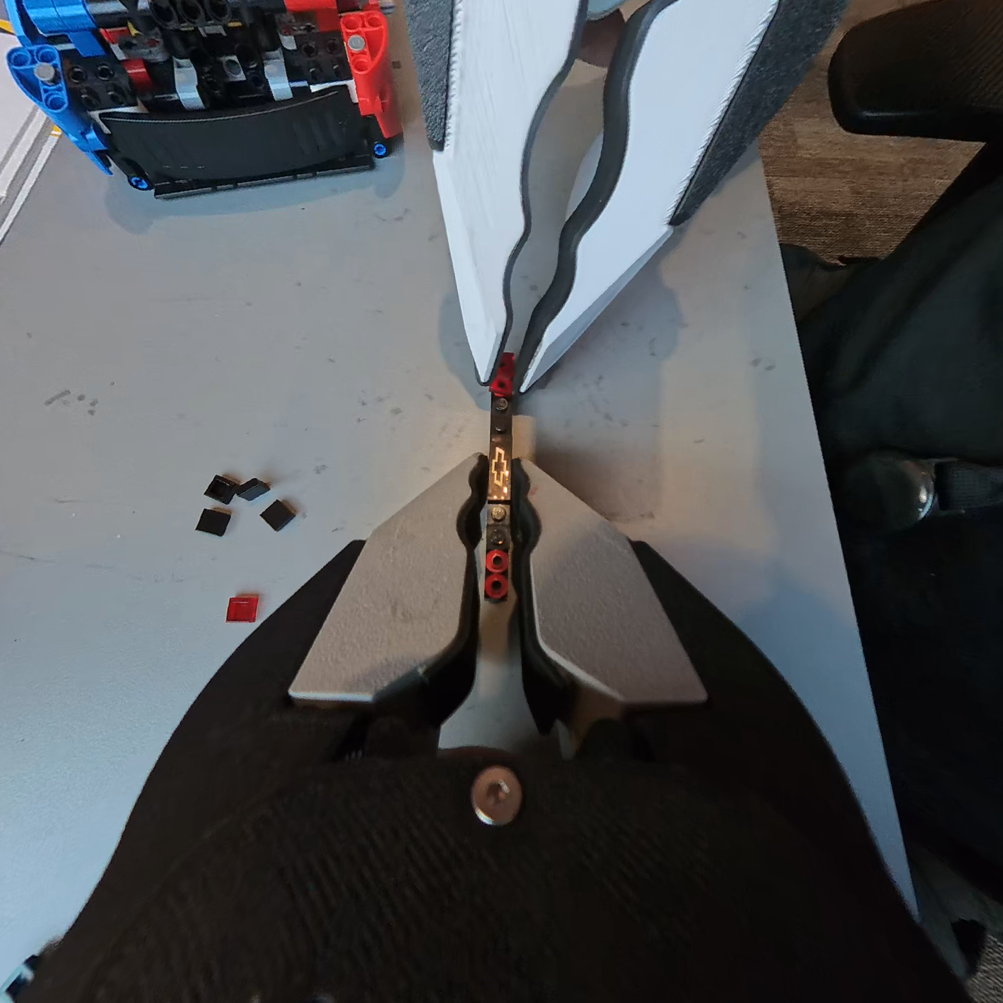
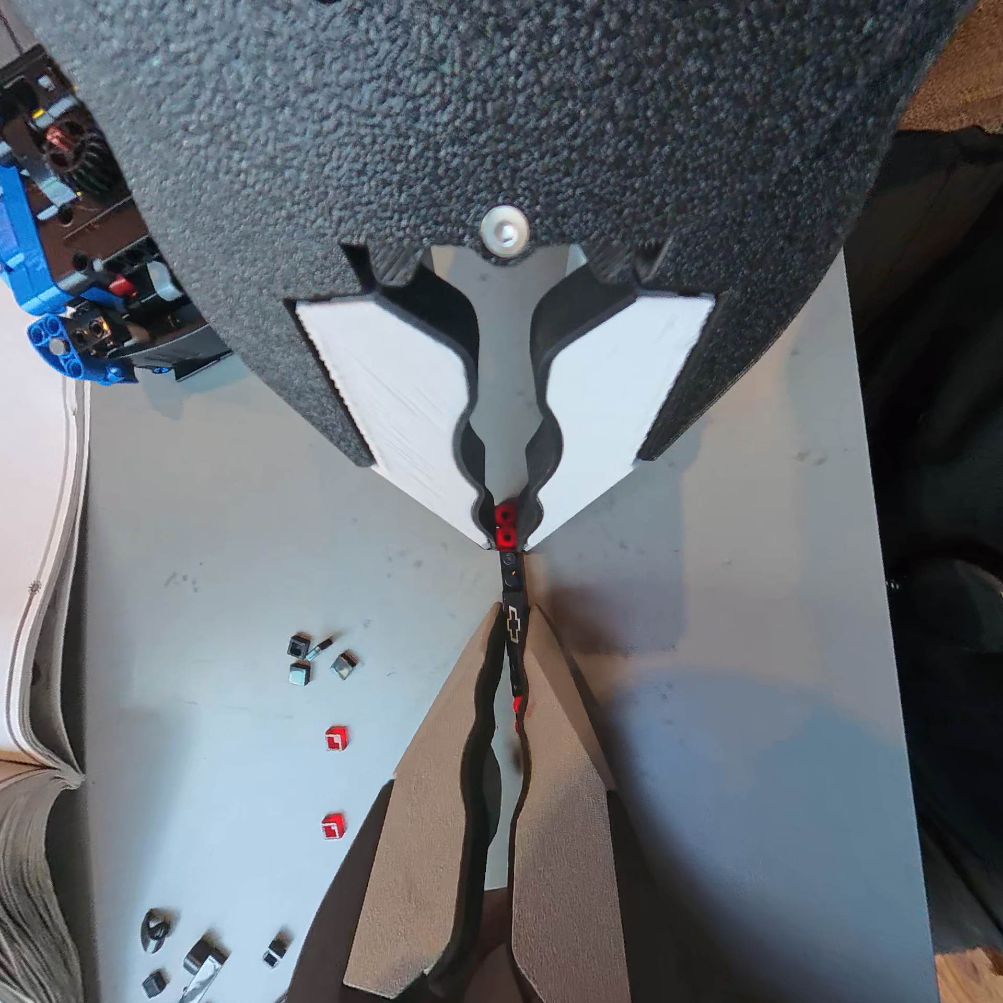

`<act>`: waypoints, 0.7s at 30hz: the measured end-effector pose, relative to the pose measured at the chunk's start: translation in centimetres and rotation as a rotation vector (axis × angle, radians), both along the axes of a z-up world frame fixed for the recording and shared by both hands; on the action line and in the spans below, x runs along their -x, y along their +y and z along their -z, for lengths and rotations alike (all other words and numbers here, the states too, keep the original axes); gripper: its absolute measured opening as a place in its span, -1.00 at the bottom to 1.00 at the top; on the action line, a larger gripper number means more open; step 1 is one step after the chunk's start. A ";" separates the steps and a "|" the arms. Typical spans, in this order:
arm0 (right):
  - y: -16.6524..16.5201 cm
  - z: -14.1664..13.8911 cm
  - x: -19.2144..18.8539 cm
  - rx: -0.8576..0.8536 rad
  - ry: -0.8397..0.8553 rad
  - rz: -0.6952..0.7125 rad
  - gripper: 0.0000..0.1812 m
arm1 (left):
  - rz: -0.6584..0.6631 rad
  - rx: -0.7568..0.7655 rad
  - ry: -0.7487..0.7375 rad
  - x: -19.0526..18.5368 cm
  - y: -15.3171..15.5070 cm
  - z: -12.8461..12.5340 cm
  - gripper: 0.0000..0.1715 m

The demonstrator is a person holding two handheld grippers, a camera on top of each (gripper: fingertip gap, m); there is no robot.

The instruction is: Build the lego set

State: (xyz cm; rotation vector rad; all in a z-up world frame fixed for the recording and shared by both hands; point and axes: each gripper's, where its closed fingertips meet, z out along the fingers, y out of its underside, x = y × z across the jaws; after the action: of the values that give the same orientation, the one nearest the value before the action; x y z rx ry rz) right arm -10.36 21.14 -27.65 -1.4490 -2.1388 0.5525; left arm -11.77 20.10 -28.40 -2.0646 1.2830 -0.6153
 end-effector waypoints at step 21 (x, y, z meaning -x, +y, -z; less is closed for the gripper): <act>-0.2 0.3 -0.3 0.044 -0.195 -0.226 -0.93 | 0.015 0.006 -0.006 0.0 0.0 0.0 -0.95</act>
State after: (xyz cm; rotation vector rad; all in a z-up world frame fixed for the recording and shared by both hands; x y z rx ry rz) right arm -10.02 20.98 -27.94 -1.3406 -2.4785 0.5621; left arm -11.74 20.13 -28.41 -2.0582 1.2958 -0.6323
